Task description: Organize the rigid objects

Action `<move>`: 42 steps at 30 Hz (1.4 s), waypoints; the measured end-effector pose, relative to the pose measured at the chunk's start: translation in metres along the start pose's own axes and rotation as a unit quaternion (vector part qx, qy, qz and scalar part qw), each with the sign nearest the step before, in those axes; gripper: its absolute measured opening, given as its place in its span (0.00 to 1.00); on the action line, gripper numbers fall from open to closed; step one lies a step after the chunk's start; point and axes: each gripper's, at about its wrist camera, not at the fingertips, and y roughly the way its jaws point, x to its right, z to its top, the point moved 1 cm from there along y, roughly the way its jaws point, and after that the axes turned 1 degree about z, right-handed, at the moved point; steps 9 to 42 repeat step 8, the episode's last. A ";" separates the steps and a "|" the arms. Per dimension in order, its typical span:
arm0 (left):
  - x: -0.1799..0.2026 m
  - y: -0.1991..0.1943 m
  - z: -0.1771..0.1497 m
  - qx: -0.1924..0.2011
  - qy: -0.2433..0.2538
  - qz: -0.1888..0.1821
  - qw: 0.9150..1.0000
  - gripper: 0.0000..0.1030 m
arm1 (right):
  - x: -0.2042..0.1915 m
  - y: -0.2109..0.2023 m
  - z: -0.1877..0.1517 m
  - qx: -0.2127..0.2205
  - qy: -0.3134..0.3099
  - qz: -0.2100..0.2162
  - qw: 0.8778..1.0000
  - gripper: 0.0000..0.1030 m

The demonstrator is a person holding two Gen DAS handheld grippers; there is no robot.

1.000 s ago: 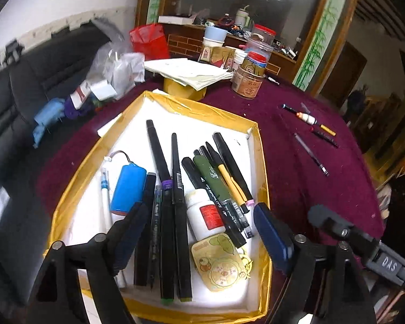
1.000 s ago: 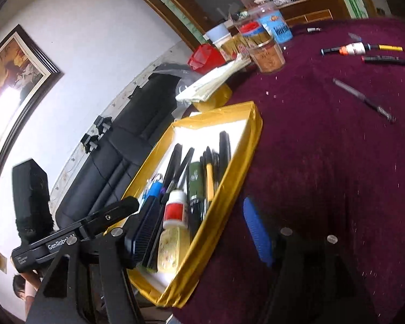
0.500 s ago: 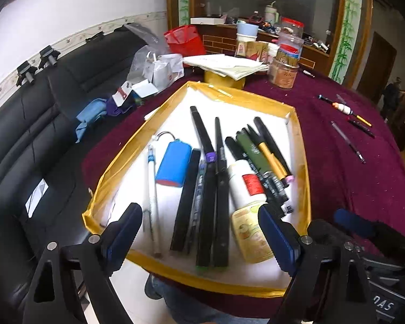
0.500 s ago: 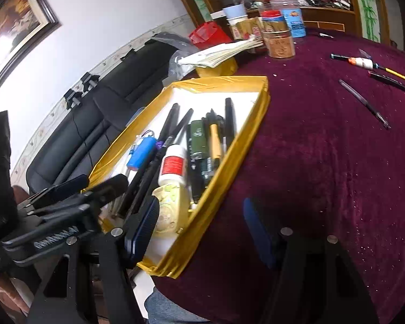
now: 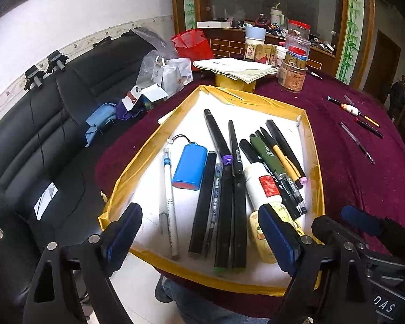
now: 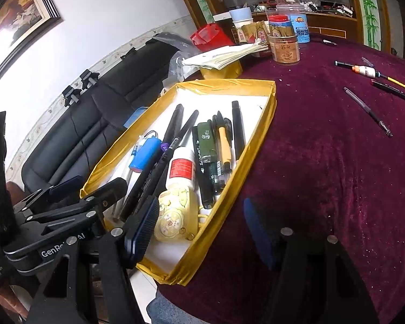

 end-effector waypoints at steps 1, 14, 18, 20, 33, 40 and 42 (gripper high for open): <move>-0.001 0.001 0.000 -0.001 -0.001 0.000 1.000 0.88 | -0.001 0.001 0.000 -0.001 0.000 -0.001 1.000 0.63; -0.009 0.004 -0.003 0.003 -0.010 -0.011 1.000 0.88 | -0.005 0.005 -0.002 -0.008 -0.005 -0.004 1.000 0.63; -0.009 0.004 -0.003 0.003 -0.010 -0.011 1.000 0.88 | -0.005 0.005 -0.002 -0.008 -0.005 -0.004 1.000 0.63; -0.009 0.004 -0.003 0.003 -0.010 -0.011 1.000 0.88 | -0.005 0.005 -0.002 -0.008 -0.005 -0.004 1.000 0.63; -0.009 0.004 -0.003 0.003 -0.010 -0.011 1.000 0.88 | -0.005 0.005 -0.002 -0.008 -0.005 -0.004 1.000 0.63; -0.009 0.004 -0.003 0.003 -0.010 -0.011 1.000 0.88 | -0.005 0.005 -0.002 -0.008 -0.005 -0.004 1.000 0.63; -0.009 0.004 -0.003 0.003 -0.010 -0.011 1.000 0.88 | -0.005 0.005 -0.002 -0.008 -0.005 -0.004 1.000 0.63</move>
